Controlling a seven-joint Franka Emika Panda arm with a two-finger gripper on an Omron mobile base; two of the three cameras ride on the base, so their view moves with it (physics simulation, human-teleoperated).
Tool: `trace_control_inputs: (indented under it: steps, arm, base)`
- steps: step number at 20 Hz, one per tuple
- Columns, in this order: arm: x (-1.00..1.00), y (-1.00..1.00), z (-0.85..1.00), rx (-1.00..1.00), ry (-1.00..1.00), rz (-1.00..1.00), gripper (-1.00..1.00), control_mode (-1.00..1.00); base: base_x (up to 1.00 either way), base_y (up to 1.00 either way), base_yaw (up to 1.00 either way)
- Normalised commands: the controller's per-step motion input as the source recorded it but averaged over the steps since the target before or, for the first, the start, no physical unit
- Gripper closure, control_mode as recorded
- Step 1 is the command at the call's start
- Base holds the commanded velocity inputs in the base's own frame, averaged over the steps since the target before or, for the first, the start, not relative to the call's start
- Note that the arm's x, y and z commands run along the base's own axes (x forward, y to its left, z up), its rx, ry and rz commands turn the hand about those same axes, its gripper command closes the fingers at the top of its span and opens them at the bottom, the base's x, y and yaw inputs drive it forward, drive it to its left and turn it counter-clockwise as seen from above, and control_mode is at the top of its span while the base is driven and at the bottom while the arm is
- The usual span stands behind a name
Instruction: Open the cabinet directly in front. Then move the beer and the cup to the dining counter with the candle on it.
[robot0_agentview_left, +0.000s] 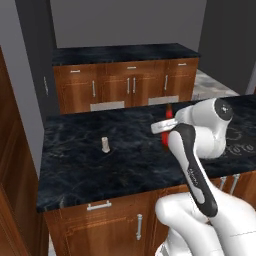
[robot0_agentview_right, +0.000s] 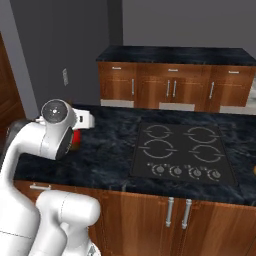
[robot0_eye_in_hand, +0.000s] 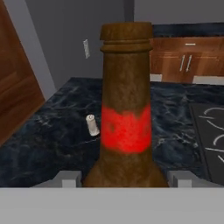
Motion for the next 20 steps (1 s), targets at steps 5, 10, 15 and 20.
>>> trace_control_inputs:
  steps: [5,10,15,20]
  arm:
    - [0.89,0.32,-0.58,-0.03,0.0,0.0,1.0,-1.0]
    - [0.38,0.22,-0.68,0.01,-0.04,0.0,1.0,-1.0]
    - [0.01,0.0,-0.37,0.02,-0.14,0.0,1.0,-1.0]
    - [0.04,0.0,-0.18,0.0,-0.14,0.0,1.0,-1.0]
  base:
    - [0.0,0.0,0.0]
    - [0.0,0.0,0.0]
    - [0.0,0.0,0.0]
    - [0.0,0.0,0.0]
